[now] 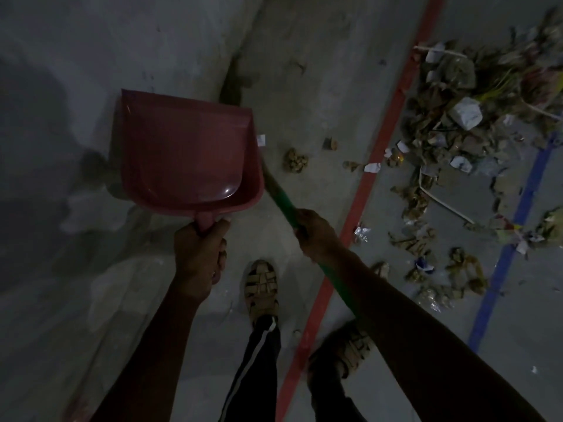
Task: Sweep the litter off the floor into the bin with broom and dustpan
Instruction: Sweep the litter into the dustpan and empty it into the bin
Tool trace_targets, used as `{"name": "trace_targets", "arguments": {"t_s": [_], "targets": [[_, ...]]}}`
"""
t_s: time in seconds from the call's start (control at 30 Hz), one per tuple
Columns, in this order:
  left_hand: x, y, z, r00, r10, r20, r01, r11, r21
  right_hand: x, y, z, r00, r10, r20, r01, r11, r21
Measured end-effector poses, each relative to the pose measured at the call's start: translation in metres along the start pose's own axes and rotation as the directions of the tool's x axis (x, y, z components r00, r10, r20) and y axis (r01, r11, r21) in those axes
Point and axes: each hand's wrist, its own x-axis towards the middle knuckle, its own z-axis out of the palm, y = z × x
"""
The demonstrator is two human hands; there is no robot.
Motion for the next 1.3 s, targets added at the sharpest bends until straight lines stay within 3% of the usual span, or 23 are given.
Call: {"name": "trace_targets", "arguments": {"t_s": [0.17, 0.27, 0.43, 0.57, 0.67, 0.83, 0.93, 1.07, 1.17, 1.3], "targets": [[-0.023, -0.021, 0.000, 1.000, -0.017, -0.014, 0.017, 1.000, 0.005, -0.016, 0.055, -0.003, 0.997, 0.030, -0.064, -0.039, 0.987, -0.158], [-0.038, -0.034, 0.002, 0.999, -0.021, -0.024, 0.021, 1.000, 0.013, -0.036, 0.094, -0.025, 0.973, 0.160, -0.169, -0.192, 0.962, -0.196], [-0.063, -0.055, 0.018, 0.997, -0.054, -0.057, 0.056, 0.998, 0.029, -0.060, 0.157, -0.073, 0.816, 0.450, -0.362, -0.482, 0.876, 0.002], [-0.076, -0.066, 0.035, 0.998, -0.053, -0.040, 0.055, 0.998, 0.028, -0.082, 0.187, -0.105, 0.745, 0.423, -0.517, -0.494, 0.869, -0.001], [-0.088, -0.070, 0.048, 1.000, -0.031, 0.002, 0.031, 0.999, 0.036, -0.098, 0.201, -0.110, 0.786, 0.258, -0.561, -0.373, 0.923, -0.098], [-0.102, -0.070, 0.071, 1.000, -0.011, -0.007, 0.011, 0.999, 0.052, -0.119, 0.212, -0.090, 0.882, 0.017, -0.471, -0.131, 0.969, -0.211], [-0.109, -0.071, 0.081, 1.000, 0.005, -0.017, -0.004, 0.999, 0.053, -0.133, 0.217, -0.071, 0.932, -0.090, -0.352, 0.002, 0.970, -0.244], [-0.117, -0.081, 0.092, 1.000, 0.001, -0.031, 0.000, 1.000, 0.023, -0.146, 0.242, -0.049, 0.979, -0.184, -0.085, 0.147, 0.933, -0.330], [-0.121, -0.093, 0.101, 0.999, -0.007, -0.036, 0.007, 1.000, 0.006, -0.156, 0.263, -0.053, 0.997, -0.081, -0.016, 0.068, 0.914, -0.400], [-0.126, -0.108, 0.110, 1.000, 0.014, -0.019, -0.014, 1.000, 0.004, -0.156, 0.289, -0.075, 0.969, 0.107, -0.221, -0.171, 0.940, -0.296]]}}
